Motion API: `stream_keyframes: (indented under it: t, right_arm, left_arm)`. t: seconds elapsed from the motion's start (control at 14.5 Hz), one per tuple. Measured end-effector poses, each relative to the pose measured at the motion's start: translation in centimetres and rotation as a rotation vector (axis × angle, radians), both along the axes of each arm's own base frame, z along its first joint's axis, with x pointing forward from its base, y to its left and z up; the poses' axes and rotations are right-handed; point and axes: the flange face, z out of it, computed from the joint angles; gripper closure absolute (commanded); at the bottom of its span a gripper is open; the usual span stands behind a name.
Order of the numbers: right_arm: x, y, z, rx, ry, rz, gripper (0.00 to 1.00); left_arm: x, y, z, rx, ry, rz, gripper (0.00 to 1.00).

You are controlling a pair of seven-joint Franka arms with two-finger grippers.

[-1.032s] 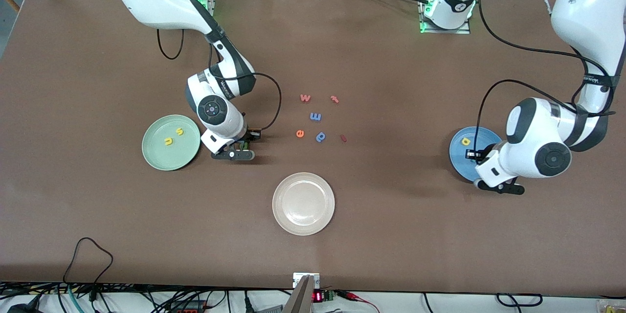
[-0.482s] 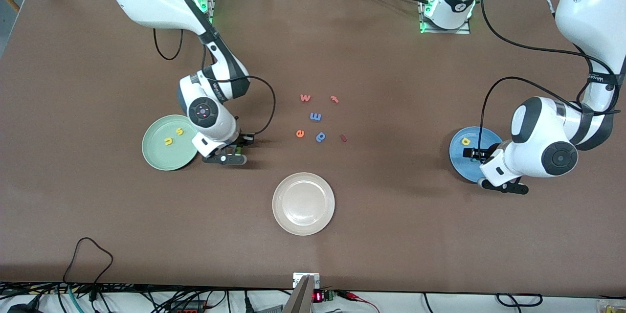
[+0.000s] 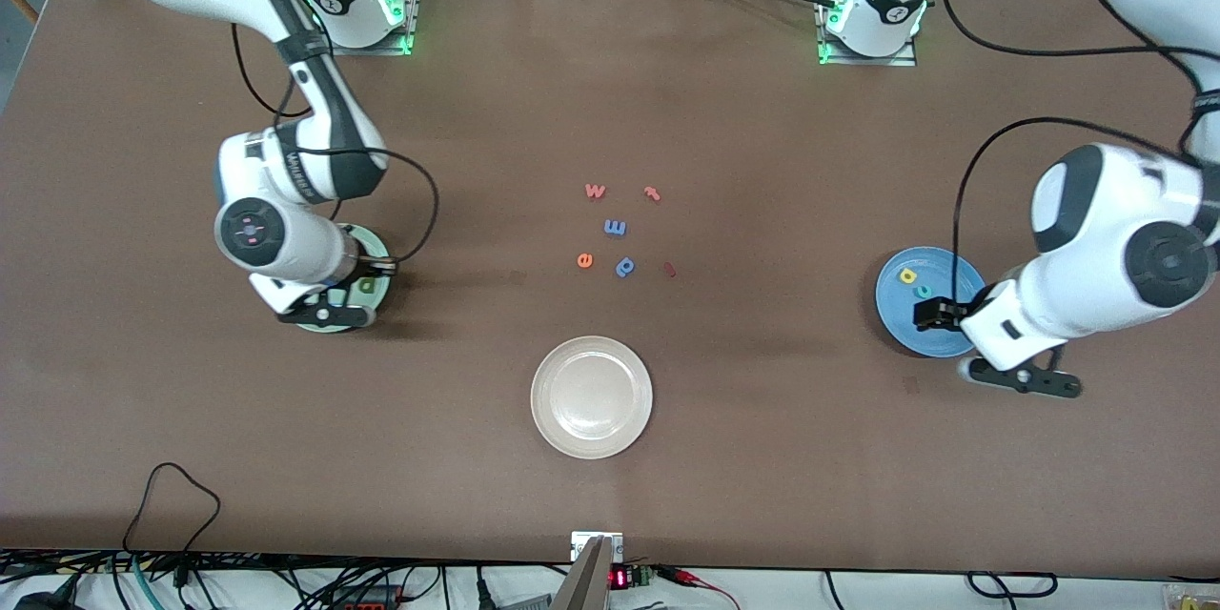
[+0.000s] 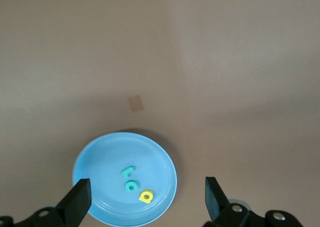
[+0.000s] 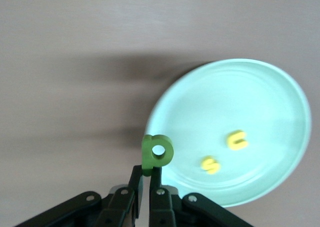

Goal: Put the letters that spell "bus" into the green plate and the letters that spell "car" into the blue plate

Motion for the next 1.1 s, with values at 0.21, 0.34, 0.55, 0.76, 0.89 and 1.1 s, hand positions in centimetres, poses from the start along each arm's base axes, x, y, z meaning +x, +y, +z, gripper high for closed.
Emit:
stream_keyframes:
  t: [0.21,0.34,0.55,0.76,0.89,1.1]
  right_arm:
    - [-0.1,-3.0,-1.1,0.007,0.027,0.005,0.0]
    - [0.0,-3.5,-1.1,0.008,0.028,0.003,0.0]
    - [0.6,-3.3,1.4,0.015,-0.02,0.004,0.0]
    - [0.9,-3.7,9.0,0.019,-0.091,-0.001,0.0]
    - [0.4,-4.3,15.3,0.016,-0.113,-0.012,0.0]
    - [-0.6,-6.5,24.1,0.021,-0.153,0.021,0.0]
  left_arm:
    - [0.4,0.8,5.1,0.003,-0.029,0.02,0.0]
    - [0.4,1.1,6.4,0.005,-0.035,0.027,0.0]
    - [0.6,2.7,7.7,0.003,-0.057,0.067,0.0]
    - [0.6,6.9,10.2,-0.029,-0.081,0.206,0.0]
    - [0.0,8.0,12.3,-0.029,-0.104,0.254,0.0]
    - [-2.2,6.4,14.0,-0.005,-0.083,0.248,0.0]
